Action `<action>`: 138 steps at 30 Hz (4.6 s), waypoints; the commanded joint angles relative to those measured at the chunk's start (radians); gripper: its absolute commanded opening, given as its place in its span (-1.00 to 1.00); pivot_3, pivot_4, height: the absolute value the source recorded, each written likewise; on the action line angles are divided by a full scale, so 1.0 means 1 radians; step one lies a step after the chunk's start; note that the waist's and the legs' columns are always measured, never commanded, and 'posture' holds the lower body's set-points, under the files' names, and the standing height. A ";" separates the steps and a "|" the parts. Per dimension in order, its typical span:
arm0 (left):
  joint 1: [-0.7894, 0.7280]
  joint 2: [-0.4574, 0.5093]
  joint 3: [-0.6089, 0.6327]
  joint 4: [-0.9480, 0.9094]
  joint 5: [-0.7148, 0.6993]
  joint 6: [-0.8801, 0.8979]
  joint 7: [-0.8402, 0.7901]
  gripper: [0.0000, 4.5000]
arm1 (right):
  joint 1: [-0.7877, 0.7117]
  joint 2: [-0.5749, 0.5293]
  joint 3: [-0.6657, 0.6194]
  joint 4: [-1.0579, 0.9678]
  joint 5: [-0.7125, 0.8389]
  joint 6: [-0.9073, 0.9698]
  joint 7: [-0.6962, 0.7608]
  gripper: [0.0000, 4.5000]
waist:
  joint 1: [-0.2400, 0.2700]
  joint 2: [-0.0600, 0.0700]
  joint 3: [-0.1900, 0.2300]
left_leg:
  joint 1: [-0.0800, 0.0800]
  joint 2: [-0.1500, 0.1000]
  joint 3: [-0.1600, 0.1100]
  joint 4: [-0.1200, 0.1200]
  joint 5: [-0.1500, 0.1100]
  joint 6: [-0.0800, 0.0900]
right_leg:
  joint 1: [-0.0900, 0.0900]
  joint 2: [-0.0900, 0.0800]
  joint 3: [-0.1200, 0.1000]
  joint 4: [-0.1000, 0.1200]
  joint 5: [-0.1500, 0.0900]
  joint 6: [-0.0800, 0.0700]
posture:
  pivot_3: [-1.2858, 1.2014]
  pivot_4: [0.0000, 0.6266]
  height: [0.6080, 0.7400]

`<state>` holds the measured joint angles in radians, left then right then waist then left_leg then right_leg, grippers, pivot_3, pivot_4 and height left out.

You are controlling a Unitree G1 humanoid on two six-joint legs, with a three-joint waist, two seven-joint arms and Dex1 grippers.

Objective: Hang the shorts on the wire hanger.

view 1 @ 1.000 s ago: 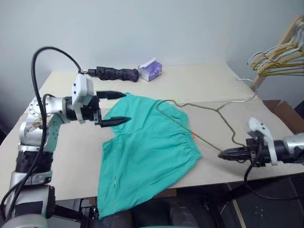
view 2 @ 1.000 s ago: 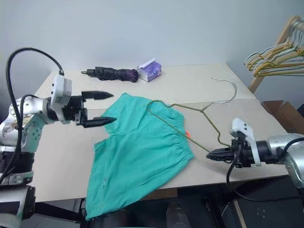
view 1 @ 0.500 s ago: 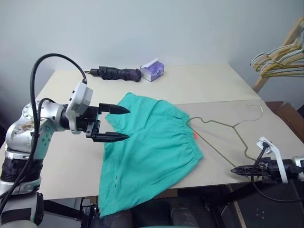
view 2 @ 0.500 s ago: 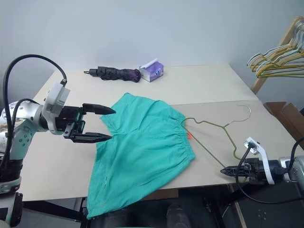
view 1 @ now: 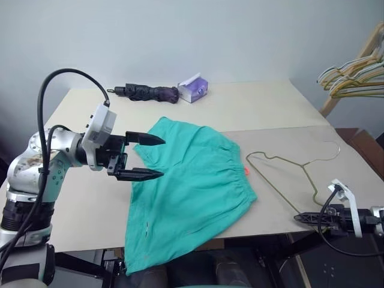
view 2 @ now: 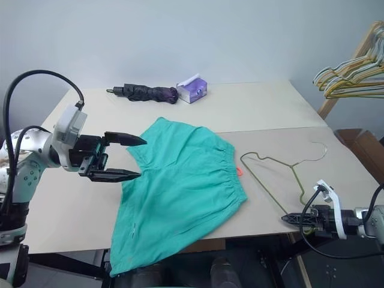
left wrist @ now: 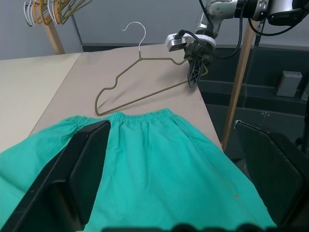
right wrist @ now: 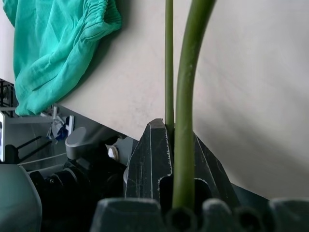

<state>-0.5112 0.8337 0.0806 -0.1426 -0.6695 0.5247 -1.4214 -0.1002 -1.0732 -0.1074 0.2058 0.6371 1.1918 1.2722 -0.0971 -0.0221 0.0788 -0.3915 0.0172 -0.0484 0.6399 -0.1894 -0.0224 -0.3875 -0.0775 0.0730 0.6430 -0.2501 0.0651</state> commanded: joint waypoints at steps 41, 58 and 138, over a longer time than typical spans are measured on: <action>-0.004 0.059 0.005 0.012 0.060 -0.099 -0.019 0.98 | -0.314 0.056 0.270 0.041 -0.068 -0.028 0.095 -1.00 | 0.040 -0.001 0.006 | -0.002 0.000 0.000 0.000 -0.001 0.001 | -0.002 0.000 0.000 -0.001 0.000 0.000 | 0.04 -0.80 1.00; -0.026 0.053 -0.004 0.032 0.087 -0.132 -0.018 0.98 | -0.634 0.203 0.462 0.388 -0.292 -0.219 0.236 -1.00 | 0.057 -0.002 0.009 | -0.006 0.000 -0.001 0.000 -0.001 0.001 | -0.005 0.000 -0.001 -0.001 0.000 0.000 | 0.07 -0.84 1.00; -0.445 -0.229 -0.297 0.825 0.556 -0.886 -0.174 -1.00 | -0.427 0.012 0.231 -0.811 -0.381 -0.442 -0.109 -0.50 | -0.039 0.000 0.008 | -0.016 0.000 -0.002 0.004 -0.001 0.000 | -0.016 0.000 -0.002 0.005 0.001 0.000 | -0.09 -0.98 1.00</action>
<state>-0.9544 0.5978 -0.2492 0.7315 -0.0714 -0.3797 -1.5853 -0.5271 -1.0650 0.1682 -0.5820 0.2407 0.7773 1.1739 -0.1358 -0.0224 0.0867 -0.4077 0.0176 -0.0508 0.6440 -0.1899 -0.0222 -0.4039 -0.0773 0.0712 0.6481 -0.2493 0.0655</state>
